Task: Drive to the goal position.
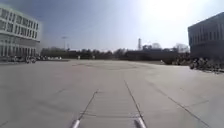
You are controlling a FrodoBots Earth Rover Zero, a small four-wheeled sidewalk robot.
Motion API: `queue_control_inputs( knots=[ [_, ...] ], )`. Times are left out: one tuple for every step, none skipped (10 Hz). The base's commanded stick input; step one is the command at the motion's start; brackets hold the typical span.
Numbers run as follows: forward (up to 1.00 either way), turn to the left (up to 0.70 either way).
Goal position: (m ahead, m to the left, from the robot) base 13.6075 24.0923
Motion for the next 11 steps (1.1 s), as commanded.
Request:
queue_control_inputs(
  knots=[
    [1.00, 0.00],
    [1.00, 0.00],
    [1.00, 0.00],
    [1.00, 0.00],
    [1.00, 0.00],
    [1.00, 0.00],
    [1.00, 0.00],
    [1.00, 0.00],
    [1.00, 0.00],
    [1.00, 0.00],
    [1.00, 0.00]
  ],
)
